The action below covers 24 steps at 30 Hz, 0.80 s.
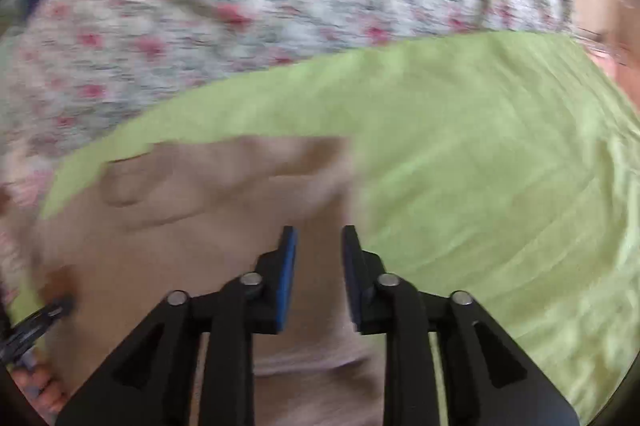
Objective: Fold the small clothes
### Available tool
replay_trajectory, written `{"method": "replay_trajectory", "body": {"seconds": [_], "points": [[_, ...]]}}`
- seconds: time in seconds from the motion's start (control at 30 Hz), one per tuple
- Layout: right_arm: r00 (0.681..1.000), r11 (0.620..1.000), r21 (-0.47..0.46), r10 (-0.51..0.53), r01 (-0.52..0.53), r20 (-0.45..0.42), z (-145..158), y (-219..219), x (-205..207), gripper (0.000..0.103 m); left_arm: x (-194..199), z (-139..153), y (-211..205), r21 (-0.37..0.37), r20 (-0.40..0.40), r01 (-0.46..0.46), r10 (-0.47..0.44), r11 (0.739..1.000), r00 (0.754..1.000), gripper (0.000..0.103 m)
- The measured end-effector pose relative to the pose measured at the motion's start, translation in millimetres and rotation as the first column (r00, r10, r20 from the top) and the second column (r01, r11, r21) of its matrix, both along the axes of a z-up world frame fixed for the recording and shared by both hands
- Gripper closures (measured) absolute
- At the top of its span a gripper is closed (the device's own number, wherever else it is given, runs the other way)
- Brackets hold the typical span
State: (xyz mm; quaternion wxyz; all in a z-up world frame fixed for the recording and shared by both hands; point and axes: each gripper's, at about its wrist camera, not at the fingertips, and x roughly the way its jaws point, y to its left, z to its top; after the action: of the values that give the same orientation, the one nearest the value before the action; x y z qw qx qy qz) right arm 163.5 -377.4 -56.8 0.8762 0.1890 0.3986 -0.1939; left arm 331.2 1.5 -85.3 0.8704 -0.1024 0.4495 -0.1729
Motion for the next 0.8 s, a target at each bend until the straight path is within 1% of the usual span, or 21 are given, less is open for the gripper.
{"method": "replay_trajectory", "body": {"seconds": [0.03, 0.07, 0.1, 0.13, 0.17, 0.23, 0.27, 0.3, 0.33, 0.4, 0.43, 0.47, 0.5, 0.53, 0.6, 0.63, 0.7, 0.77, 0.8], "points": [[0.999, 1.000, 0.016, 0.024, -0.023, -0.044, -12, 6, 5, 0.058, 0, -1, 0, 0.002, -0.004, -0.002, 0.002, 1.000, 1.000, 0.091], [0.996, 1.000, 0.003, 0.017, -0.016, -0.091, -23, 8, 6, 0.058, -1, -1, 1, 0.003, -0.006, -0.002, 0.002, 1.000, 1.000, 0.091], [0.990, 1.000, -0.018, -0.013, 0.011, -0.140, -35, 5, 5, 0.059, -4, 0, 3, 0.005, -0.006, -0.005, 0.005, 1.000, 1.000, 0.089], [0.993, 1.000, 0.009, -0.025, 0.027, -0.119, -38, 0, -2, 0.061, -8, 2, 8, 0.011, -0.003, -0.010, 0.010, 1.000, 1.000, 0.087], [0.995, 0.998, 0.038, -0.037, 0.041, -0.088, -36, -1, -7, 0.061, -11, 4, 14, 0.016, 0.000, -0.015, 0.015, 1.000, 1.000, 0.086], [0.995, 0.994, 0.075, -0.079, 0.083, -0.057, -23, -1, -21, 0.060, -21, 7, 31, 0.035, 0.011, -0.034, 0.034, 0.999, 0.999, 0.084], [0.996, 0.994, 0.079, -0.077, 0.079, -0.034, -16, 2, -27, 0.059, -25, 10, 43, 0.049, 0.013, -0.057, 0.056, 0.997, 0.998, 0.085], [0.998, 0.994, 0.088, -0.059, 0.058, 0.003, -6, 10, -33, 0.058, -28, 13, 59, 0.056, 0.014, -0.093, 0.092, 0.994, 0.996, 0.086], [0.999, 0.995, 0.096, -0.041, 0.039, 0.022, 0, 15, -35, 0.057, -30, 16, 71, 0.051, 0.015, -0.118, 0.118, 0.992, 0.993, 0.087], [0.998, 0.994, 0.110, 0.013, -0.019, 0.055, 12, 39, -38, 0.054, -29, 26, 102, 0.050, 0.033, -0.193, 0.192, 0.980, 0.981, 0.087], [0.997, 0.993, 0.112, 0.036, -0.043, 0.064, 16, 50, -38, 0.051, -28, 29, 109, 0.056, 0.041, -0.213, 0.211, 0.975, 0.977, 0.086], [0.996, 0.991, 0.115, 0.060, -0.068, 0.069, 17, 63, -34, 0.048, -24, 35, 120, 0.065, 0.052, -0.239, 0.236, 0.969, 0.970, 0.083], [0.993, 0.986, 0.128, 0.095, -0.104, 0.073, 19, 75, -34, 0.047, -18, 41, 130, 0.076, 0.061, -0.269, 0.264, 0.960, 0.962, 0.069], [0.990, 0.982, 0.139, 0.116, -0.126, 0.075, 20, 80, -37, 0.046, -12, 46, 137, 0.082, 0.069, -0.290, 0.285, 0.953, 0.956, 0.050], [0.985, 0.973, 0.164, 0.148, -0.160, 0.083, 18, 91, -41, 0.046, 6, 57, 153, 0.116, 0.109, -0.352, 0.341, 0.929, 0.934, 0.036], [0.984, 0.970, 0.173, 0.160, -0.173, 0.083, 17, 95, -43, 0.046, 13, 60, 159, 0.128, 0.119, -0.369, 0.355, 0.921, 0.927, 0.030], [0.981, 0.966, 0.181, 0.175, -0.187, 0.077, 16, 102, -44, 0.045, 39, 68, 176, 0.149, 0.133, -0.413, 0.395, 0.899, 0.909, 0.023], [0.979, 0.961, 0.190, 0.191, -0.200, 0.065, 15, 106, -41, 0.045, 68, 72, 192, 0.166, 0.134, -0.450, 0.432, 0.877, 0.892, 0.021], [0.978, 0.958, 0.194, 0.201, -0.209, 0.063, 13, 110, -41, 0.045, 81, 72, 196, 0.177, 0.122, -0.457, 0.441, 0.872, 0.889, 0.020]]}}
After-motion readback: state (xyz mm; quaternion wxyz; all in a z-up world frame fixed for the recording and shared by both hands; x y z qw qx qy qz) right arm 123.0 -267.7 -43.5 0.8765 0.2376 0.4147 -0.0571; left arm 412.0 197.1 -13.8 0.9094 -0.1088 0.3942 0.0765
